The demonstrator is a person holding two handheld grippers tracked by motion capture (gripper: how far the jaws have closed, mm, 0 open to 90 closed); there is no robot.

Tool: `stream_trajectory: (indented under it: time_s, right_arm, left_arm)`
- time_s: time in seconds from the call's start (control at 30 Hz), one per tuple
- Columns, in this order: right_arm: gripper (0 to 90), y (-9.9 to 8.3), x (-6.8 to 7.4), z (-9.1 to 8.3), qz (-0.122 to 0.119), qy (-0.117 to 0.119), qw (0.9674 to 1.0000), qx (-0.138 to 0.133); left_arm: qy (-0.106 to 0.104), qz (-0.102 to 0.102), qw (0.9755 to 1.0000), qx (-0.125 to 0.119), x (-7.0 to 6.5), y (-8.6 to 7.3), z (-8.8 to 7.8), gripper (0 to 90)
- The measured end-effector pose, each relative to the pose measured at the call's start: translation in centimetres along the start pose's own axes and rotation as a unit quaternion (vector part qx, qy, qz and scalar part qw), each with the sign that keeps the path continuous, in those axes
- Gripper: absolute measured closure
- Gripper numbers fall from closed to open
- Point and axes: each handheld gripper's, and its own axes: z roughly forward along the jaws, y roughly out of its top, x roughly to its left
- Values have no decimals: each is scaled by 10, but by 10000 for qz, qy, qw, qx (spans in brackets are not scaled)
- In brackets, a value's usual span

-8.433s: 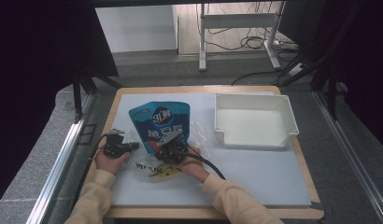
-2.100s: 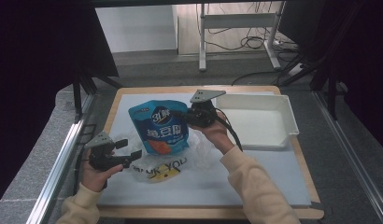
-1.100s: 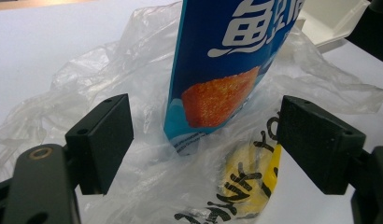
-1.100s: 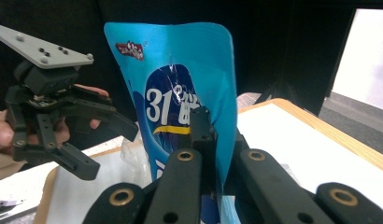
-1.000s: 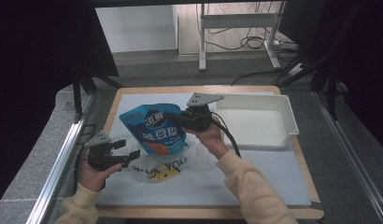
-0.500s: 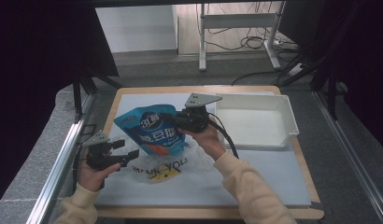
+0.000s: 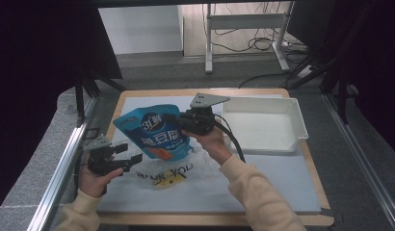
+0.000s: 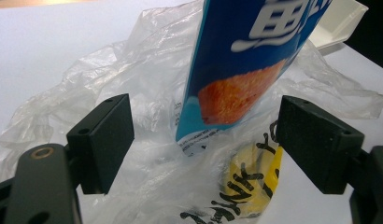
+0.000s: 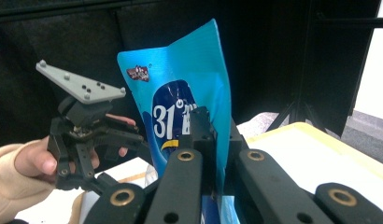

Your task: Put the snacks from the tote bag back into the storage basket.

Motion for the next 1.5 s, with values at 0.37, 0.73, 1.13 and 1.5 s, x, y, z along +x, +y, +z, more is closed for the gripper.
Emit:
stream_trajectory:
  time_s: [0.37,0.73,1.13,1.5]
  right_arm:
    - [890,23,2,-14,3,-31,9996,-273]
    - [890,36,-1,-32,-36,-156,9991,-387]
    - [891,48,-2,-49,-59,-266,9983,-508]
    - [891,57,-9,-76,-187,-585,9965,-565]
  left_arm:
    - [0,14,10000,0,0,0,0,196]
    - [8,47,10000,-1,0,0,1,200]
    - [8,47,10000,20,0,-1,2,200]
    - [9,45,10000,36,0,-1,4,200]
